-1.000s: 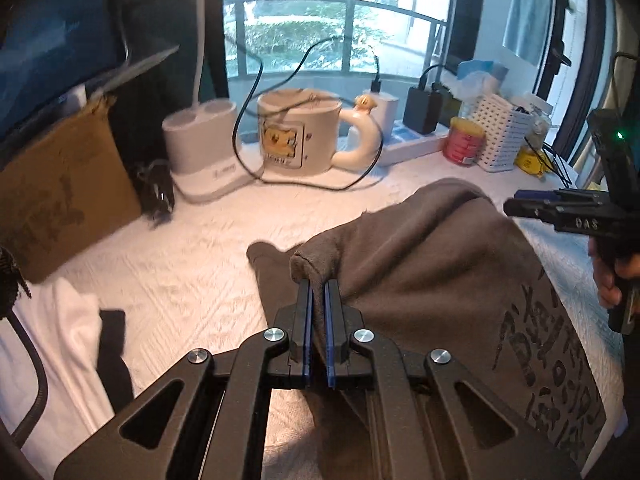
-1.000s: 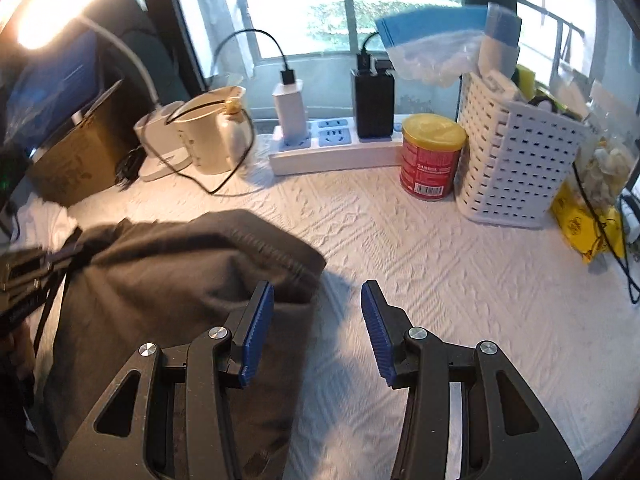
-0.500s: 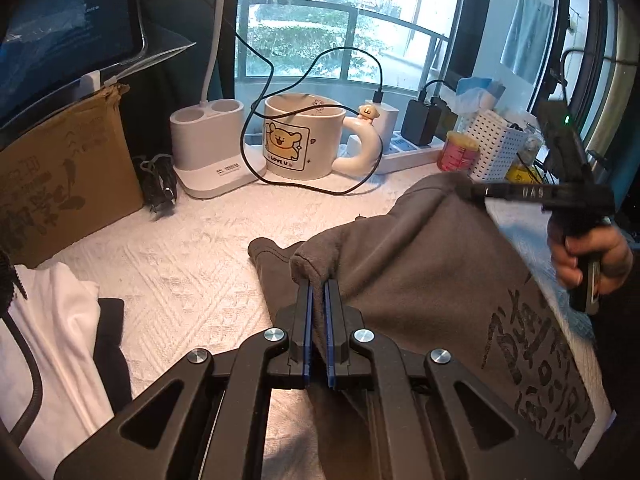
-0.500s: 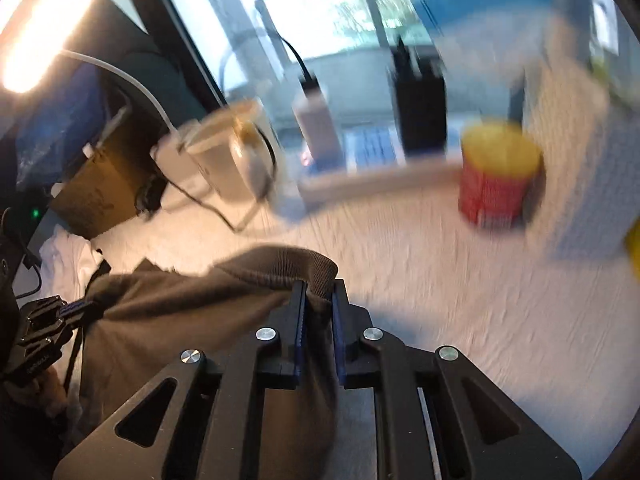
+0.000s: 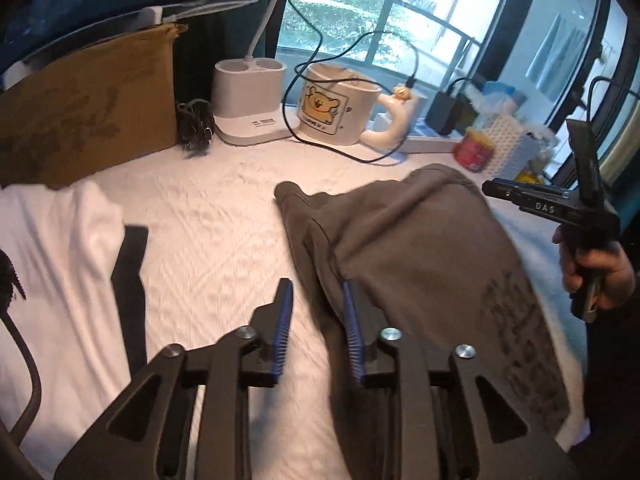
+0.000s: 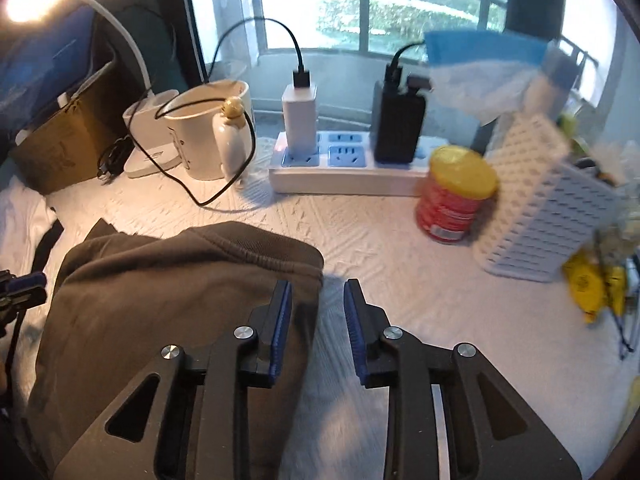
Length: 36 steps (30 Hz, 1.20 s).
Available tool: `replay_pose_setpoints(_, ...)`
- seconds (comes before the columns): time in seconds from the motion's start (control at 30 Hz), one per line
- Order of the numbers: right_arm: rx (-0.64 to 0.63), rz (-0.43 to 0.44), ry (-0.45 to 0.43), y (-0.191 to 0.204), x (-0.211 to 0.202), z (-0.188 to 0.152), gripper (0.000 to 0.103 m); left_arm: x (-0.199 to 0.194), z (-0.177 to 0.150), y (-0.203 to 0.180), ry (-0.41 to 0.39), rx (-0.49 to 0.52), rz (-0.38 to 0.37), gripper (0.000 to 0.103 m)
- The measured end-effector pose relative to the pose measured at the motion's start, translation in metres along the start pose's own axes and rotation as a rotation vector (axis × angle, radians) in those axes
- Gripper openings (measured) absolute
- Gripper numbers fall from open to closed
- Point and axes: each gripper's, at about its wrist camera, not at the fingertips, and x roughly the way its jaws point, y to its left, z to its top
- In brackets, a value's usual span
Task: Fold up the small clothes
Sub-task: 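Open both tools and release the folded shirt, then grasp the folded bundle edge with both tools and straighten it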
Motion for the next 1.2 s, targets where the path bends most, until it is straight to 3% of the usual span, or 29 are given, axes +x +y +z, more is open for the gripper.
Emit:
replay_pose_setpoints(0.3,0.024,-0.021,-0.006,0.011,-0.049,-0.048,0.030,-0.037,-0.042,-0.036,0.039,0.021,-0.143,0.031)
replay_pose_setpoints(0.63,0.052,-0.015,0.007,0.029,-0.085,-0.114,0.030,-0.054,-0.094,-0.065,0.119,0.080,-0.192,0.031)
replay_pose_setpoints(0.7,0.052,-0.013,0.011,0.032,-0.091,-0.127,0.030,-0.053,-0.105,-0.072,0.146,0.100,-0.211,0.039)
replay_pose_setpoints(0.83,0.060,-0.003,0.025,0.035,-0.100,-0.152,0.030,-0.053,-0.128,-0.079,0.184,0.131,-0.197,0.040)
replay_pose_setpoints(0.87,0.065,0.002,0.032,0.036,-0.101,-0.157,0.030,-0.054,-0.133,-0.079,0.170,0.134,-0.187,0.036)
replay_pose_setpoints(0.97,0.085,0.021,0.061,0.038,-0.105,-0.178,0.030,-0.060,-0.141,-0.075,0.130,0.132,-0.147,0.011)
replay_pose_setpoints(1.2,0.143,0.086,0.082,0.049,-0.118,-0.212,0.030,-0.065,-0.153,-0.075,0.092,0.116,-0.124,0.007)
